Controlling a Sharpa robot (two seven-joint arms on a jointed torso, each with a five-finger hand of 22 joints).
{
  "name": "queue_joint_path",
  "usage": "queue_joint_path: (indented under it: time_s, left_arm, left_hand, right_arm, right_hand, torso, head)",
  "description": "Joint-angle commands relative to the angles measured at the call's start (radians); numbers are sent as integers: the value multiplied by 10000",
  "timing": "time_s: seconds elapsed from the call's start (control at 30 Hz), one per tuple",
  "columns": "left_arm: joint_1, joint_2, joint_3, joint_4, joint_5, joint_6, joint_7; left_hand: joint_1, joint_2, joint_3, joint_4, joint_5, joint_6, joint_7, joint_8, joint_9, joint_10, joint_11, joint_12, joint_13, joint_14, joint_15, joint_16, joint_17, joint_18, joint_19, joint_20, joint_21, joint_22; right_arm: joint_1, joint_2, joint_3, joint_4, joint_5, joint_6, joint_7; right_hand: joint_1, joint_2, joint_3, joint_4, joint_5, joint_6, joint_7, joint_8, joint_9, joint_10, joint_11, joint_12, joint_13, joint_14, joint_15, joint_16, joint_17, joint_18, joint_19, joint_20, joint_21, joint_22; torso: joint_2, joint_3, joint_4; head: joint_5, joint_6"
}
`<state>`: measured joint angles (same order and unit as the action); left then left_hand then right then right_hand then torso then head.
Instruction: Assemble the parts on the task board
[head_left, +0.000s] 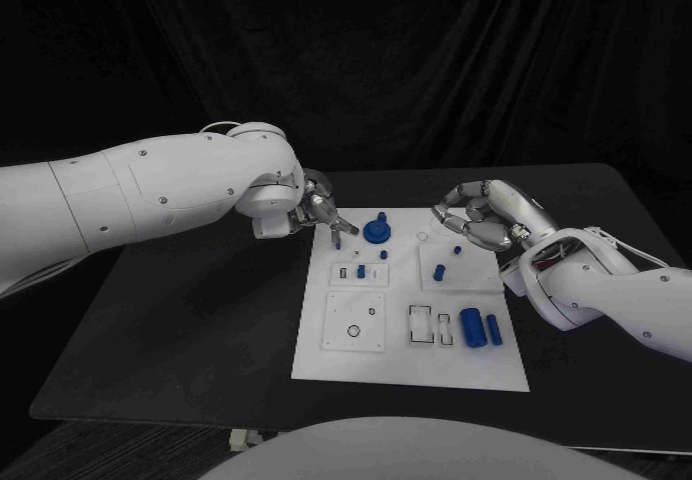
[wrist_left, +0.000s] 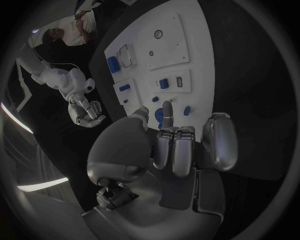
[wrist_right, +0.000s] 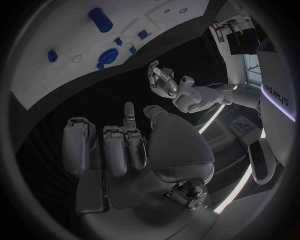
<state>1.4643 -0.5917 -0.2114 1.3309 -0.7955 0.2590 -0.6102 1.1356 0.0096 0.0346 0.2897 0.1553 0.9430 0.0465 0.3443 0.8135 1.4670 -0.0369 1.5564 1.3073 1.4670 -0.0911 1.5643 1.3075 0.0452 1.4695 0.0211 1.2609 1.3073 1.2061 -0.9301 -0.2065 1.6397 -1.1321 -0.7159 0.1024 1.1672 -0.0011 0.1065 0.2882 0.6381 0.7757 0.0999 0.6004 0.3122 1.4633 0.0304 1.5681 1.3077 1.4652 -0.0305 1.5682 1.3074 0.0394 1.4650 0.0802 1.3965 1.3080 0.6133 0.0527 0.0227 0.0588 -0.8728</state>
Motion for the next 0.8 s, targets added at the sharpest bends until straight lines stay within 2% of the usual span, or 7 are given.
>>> queue_joint_path:
  time_s: [0.03, 0.1, 0.2, 0.4, 0.57, 0.73, 0.8]
  left_arm:
    - [57, 175, 6, -446, 68, 842, 308]
    - [63, 306, 5, -814, 71, 987, 270]
    - [49, 499, 3, -1333, 71, 1066, 231]
    - [-75, 927, 1, -2230, 48, 1115, 258]
    - [-294, 1254, 1, -2755, 29, 1193, 265]
    - [-521, 1421, 1, -3065, 6, 1138, 266]
    - [-583, 1440, 1, -3143, -2, 1081, 302]
  left_hand:
    - [461, 29, 0, -89, 567, -71, 20, -177, -223, 965, 89, -7, 2538, 1038, 67, 65, 2633, 90, 334, 37, 35, 1919]
    - [851, 61, 44, -94, 1010, -48, 56, -397, -553, 988, 110, 41, 2568, 1038, 88, 65, 2633, 83, 341, 58, 73, 1926]
    - [1147, 58, 24, -73, 1181, 28, 95, -647, -964, 994, 137, 54, 2577, 1038, 112, 65, 2633, 77, 348, 77, 116, 1934]
    - [1301, 41, -30, -65, 1230, 267, 72, -746, -1244, 1037, 126, 142, 2633, 1038, 109, 65, 2633, 68, 366, 84, 188, 1949]
    - [1318, 31, -92, -44, 1125, 411, 60, -757, -1354, 1038, 118, 144, 2635, 1038, 104, 65, 2633, 67, 369, 82, 205, 1952]
    - [1118, 64, -420, -11, 51, 729, -18, -533, -1342, 1038, 55, 144, 2635, 1038, 54, 65, 2633, 60, 383, 43, 268, 1961]
    - [1099, 78, -459, -22, -34, 740, -26, -497, -1321, 1038, 52, 144, 2635, 1038, 51, 65, 2633, 58, 387, 39, 282, 1964]
  right_arm:
    - [-22, 5, 6, 14, -84, 136, -91]
    - [-23, 14, 6, 9, -84, 173, -67]
    - [-41, 21, 6, 5, -84, 196, -17]
    - [-105, 24, 6, -4, -84, 233, 43]
    - [-126, 33, 6, 8, -84, 253, 60]
    - [-132, 15, 6, 25, -84, 275, 49]
    - [-133, 1, 6, 30, -84, 280, 42]
  right_hand:
    - [-16, -1, -26, 43, -71, -57, 21, 44, -13, 1075, -3, 26, 2631, 1056, -5, 26, 2634, 106, -54, -16, -42, 1960]
    - [-17, -1, -26, 43, -73, -57, 21, 45, -13, 1075, -3, 26, 2631, 1056, -5, 26, 2634, 104, -49, -16, -35, 1962]
    - [-89, 32, -44, 49, -147, -29, 18, 63, -16, 1075, -4, 26, 2631, 1056, -4, 26, 2634, 97, -33, -12, -12, 1972]
    - [-93, 33, -45, 47, -155, -27, 17, 64, -16, 1075, -5, 26, 2631, 1056, -4, 26, 2634, 94, -26, -12, -1, 1977]
    - [-93, 33, -45, 47, -155, -27, 17, 64, -16, 1075, -5, 26, 2631, 1056, -4, 26, 2634, 94, -26, -12, -1, 1977]
    - [-93, 33, -45, 47, -155, -27, 17, 64, -16, 1075, -5, 26, 2631, 1056, -4, 26, 2634, 94, -26, -12, -1, 1977]
    - [-93, 33, -45, 47, -155, -27, 17, 64, -16, 1075, -5, 26, 2631, 1056, -4, 26, 2634, 94, -26, -12, -1, 1977]
  torso:
    - [-9, 5, -5]
    - [-10, 8, 5]
    - [2, 4, -8]
    - [33, 5, -8]
    - [48, -2, -12]
    - [41, 3, -6]
    - [26, 4, 1]
  head:
    - [-48, 2]
    - [-65, 2]
    - [-18, 2]
    - [-32, 2]
    - [-28, 2]
    - [-129, 2]
    - [-158, 2]
